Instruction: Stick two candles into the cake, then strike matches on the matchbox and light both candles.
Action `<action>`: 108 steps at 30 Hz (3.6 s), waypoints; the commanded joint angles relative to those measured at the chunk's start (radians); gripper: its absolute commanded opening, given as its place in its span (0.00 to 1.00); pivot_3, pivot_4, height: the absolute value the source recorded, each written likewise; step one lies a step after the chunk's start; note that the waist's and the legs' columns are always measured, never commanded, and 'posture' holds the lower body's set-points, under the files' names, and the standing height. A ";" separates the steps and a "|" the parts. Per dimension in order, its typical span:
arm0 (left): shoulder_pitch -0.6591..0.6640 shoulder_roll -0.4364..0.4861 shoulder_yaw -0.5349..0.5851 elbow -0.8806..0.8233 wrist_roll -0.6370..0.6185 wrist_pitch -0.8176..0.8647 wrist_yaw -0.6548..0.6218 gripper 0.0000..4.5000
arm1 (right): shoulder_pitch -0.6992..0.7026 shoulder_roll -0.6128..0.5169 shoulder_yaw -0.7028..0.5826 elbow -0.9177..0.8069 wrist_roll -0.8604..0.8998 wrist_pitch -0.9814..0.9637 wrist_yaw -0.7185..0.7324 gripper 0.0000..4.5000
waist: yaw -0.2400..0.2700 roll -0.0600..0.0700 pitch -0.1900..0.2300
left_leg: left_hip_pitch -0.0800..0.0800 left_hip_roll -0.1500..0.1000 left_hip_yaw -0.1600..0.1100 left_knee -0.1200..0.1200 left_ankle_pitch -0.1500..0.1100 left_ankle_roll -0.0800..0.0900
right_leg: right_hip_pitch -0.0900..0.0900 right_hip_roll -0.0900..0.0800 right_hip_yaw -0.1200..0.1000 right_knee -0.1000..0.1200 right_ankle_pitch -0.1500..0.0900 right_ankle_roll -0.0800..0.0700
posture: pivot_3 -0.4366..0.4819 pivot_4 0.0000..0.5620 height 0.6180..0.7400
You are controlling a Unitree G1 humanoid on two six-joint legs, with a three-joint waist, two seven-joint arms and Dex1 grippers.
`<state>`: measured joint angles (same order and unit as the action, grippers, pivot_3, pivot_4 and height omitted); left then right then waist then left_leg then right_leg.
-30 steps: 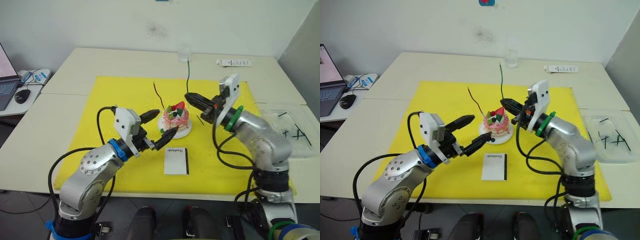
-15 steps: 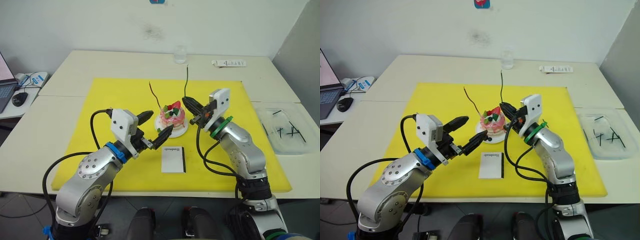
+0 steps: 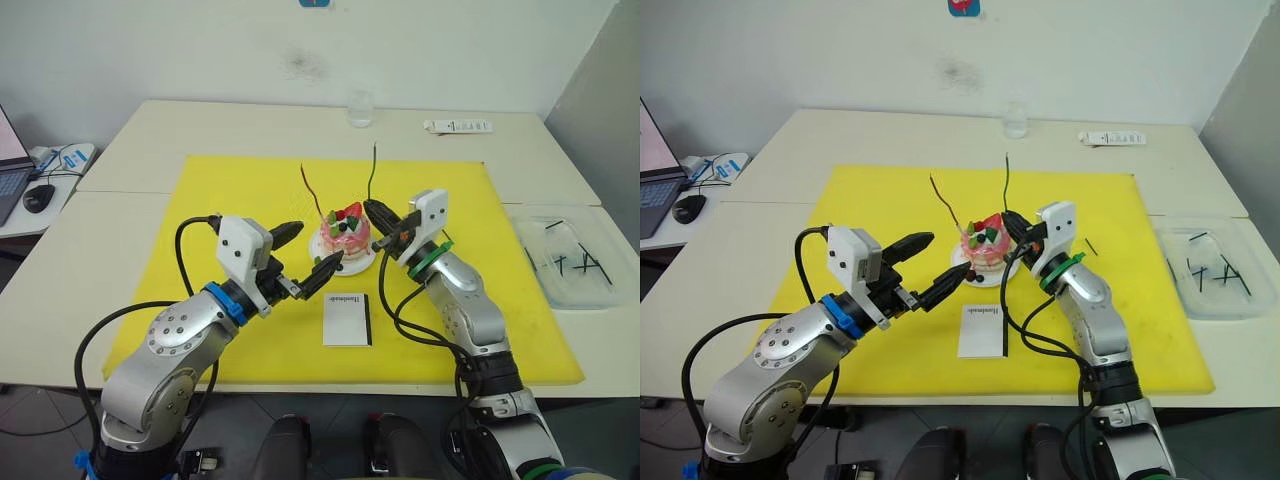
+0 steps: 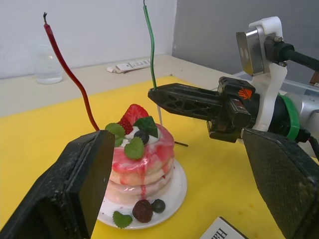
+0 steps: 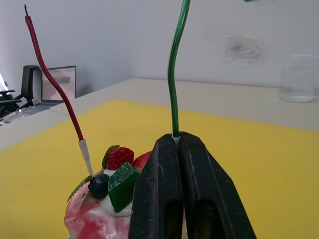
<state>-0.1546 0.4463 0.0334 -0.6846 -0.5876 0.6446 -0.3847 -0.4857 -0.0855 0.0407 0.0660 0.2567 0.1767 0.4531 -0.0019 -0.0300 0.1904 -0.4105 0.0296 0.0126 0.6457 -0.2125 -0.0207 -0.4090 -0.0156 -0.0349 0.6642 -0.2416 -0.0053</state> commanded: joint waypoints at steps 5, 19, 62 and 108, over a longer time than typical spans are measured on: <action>0.013 0.015 0.020 -0.050 -0.012 -0.019 -0.011 1.00 | -0.018 0.015 -0.006 -0.030 0.016 -0.022 0.001 0.00 | 0.000 0.000 0.000 | 0.000 0.000 0.000 0.000 0.000 0.000 | 0.000 0.000 0.000 0.000 0.000 0.000 | 0.48 0.27 1.00; 0.016 0.017 0.014 -0.036 0.002 -0.034 -0.032 1.00 | -0.031 0.028 -0.010 -0.020 0.021 -0.015 -0.001 0.00 | 0.000 0.000 0.000 | 0.000 0.000 0.000 0.000 0.000 0.000 | 0.000 0.000 0.000 0.000 0.000 0.000 | 0.48 0.27 1.00; -0.008 0.019 0.014 -0.016 0.004 -0.043 -0.044 1.00 | 0.042 0.053 -0.001 0.008 -0.003 -0.031 -0.023 0.00 | 0.000 0.000 0.000 | 0.000 0.000 0.000 -0.001 0.000 0.000 | 0.000 -0.001 0.000 -0.001 0.000 0.000 | 0.48 0.27 1.00; -0.005 0.012 -0.017 0.047 0.053 -0.089 -0.105 1.00 | 0.118 -0.128 -0.010 -0.244 0.091 0.116 0.105 0.46 | 0.001 0.000 0.000 | -0.002 0.000 0.000 -0.002 0.000 0.000 | -0.002 -0.001 -0.001 -0.003 -0.001 0.000 | 0.48 0.27 1.00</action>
<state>-0.1630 0.4478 0.0078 -0.6194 -0.5311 0.5769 -0.4747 -0.3692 -0.2016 0.0418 -0.1081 0.3144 0.2783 0.5441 -0.0013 -0.0298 0.1906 -0.4129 0.0296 0.0121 0.6440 -0.2126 -0.0207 -0.4108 -0.0165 -0.0360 0.6614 -0.2422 -0.0057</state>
